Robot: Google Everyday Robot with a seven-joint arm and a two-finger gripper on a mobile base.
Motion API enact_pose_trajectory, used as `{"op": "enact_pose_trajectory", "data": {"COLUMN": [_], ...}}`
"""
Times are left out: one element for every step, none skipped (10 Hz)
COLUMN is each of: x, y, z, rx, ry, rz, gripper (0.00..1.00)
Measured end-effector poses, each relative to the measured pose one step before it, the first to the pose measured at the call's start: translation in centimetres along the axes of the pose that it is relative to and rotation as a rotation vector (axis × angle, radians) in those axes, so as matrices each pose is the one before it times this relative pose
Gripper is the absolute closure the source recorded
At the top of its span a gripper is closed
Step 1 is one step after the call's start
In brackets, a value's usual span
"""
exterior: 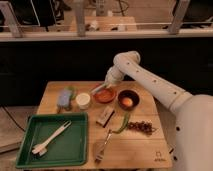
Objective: Wipe red bowl with towel
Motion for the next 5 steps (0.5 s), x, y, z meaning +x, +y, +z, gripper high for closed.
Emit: {"op": "enact_pose_trajectory", "data": {"x": [-0.319,-0.263,-0.108,-0.084,-0.014], "y": [0.023,0.002,0.054,0.029,0.08], "z": [0.346,0.356,0.315,0.458,0.551], "rx": [0.00453,0.0071,0.00284,0.0022,-0.0007], "ry": [-0.03631,-0.05057,-0.03094,-0.03532,-0.02275], "rz": [0.00388,0.01296,0.0097,0.01192,0.01631], "gripper": [1.0,1.0,1.0,1.0,1.0]}}
